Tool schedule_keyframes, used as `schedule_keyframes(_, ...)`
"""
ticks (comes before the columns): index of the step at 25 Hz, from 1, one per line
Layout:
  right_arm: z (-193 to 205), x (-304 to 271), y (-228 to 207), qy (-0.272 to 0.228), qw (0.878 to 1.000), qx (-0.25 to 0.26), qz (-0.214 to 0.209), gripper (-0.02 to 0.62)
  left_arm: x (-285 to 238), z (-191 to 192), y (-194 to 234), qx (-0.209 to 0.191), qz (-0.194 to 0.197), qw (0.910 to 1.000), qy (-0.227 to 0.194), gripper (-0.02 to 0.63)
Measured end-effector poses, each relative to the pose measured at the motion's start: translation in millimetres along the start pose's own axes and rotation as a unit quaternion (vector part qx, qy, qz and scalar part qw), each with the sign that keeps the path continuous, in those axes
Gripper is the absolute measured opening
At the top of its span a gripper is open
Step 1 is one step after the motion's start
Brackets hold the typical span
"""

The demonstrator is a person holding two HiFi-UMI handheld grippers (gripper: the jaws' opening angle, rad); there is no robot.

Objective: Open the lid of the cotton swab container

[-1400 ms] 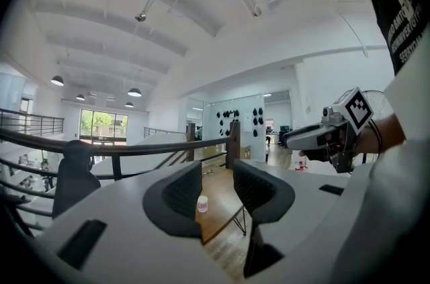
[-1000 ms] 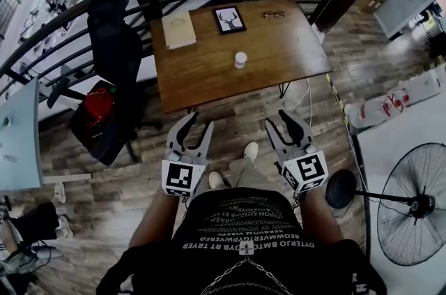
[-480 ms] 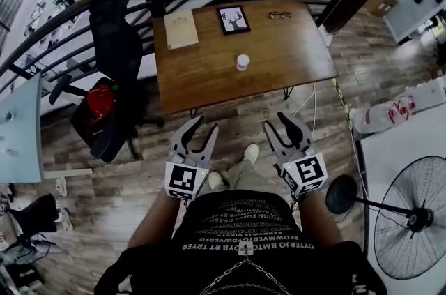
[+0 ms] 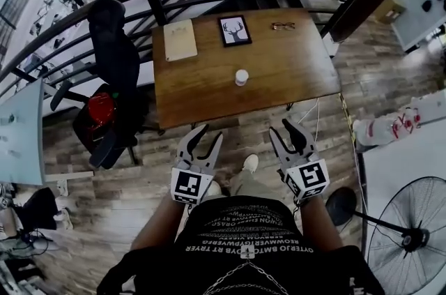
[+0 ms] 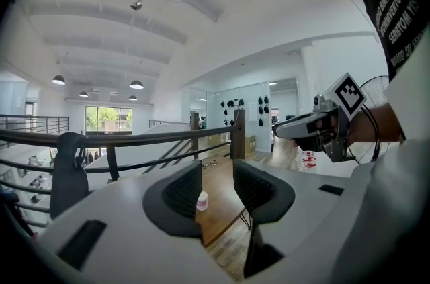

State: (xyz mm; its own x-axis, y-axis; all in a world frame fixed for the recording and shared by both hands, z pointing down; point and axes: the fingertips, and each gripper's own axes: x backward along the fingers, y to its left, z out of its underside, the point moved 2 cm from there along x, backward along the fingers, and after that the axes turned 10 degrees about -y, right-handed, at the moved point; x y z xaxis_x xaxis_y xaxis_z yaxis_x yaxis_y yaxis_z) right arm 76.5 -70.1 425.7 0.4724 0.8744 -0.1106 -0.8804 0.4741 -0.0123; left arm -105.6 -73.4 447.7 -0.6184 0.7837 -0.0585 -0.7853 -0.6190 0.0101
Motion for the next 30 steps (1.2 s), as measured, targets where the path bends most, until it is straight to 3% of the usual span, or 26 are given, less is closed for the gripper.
schedule_keyframes(11, -5, -42, -86, -0.001, 0.999, 0.001, -0.033, 0.16, -82, 2, 5, 0.017, -0.054, 0.9984, -0.001, 0.163)
schedule_keyframes(17, -4, -60, -120, -0.006, 0.998, -0.001, -0.068, 0.158, -113, 7, -1, -0.002, -0.076, 0.9971, -0.001, 0.163)
schedule_keyframes(22, 3, -67, -139, -0.009, 0.996, -0.008, -0.088, 0.156, -129, 25, -7, -0.019, -0.093, 0.9953, 0.019, 0.17)
schedule_keyframes(30, 33, -63, -151, 0.003, 0.994, -0.029, -0.103, 0.15, -150, 68, -12, -0.012, -0.097, 0.9939, 0.05, 0.178)
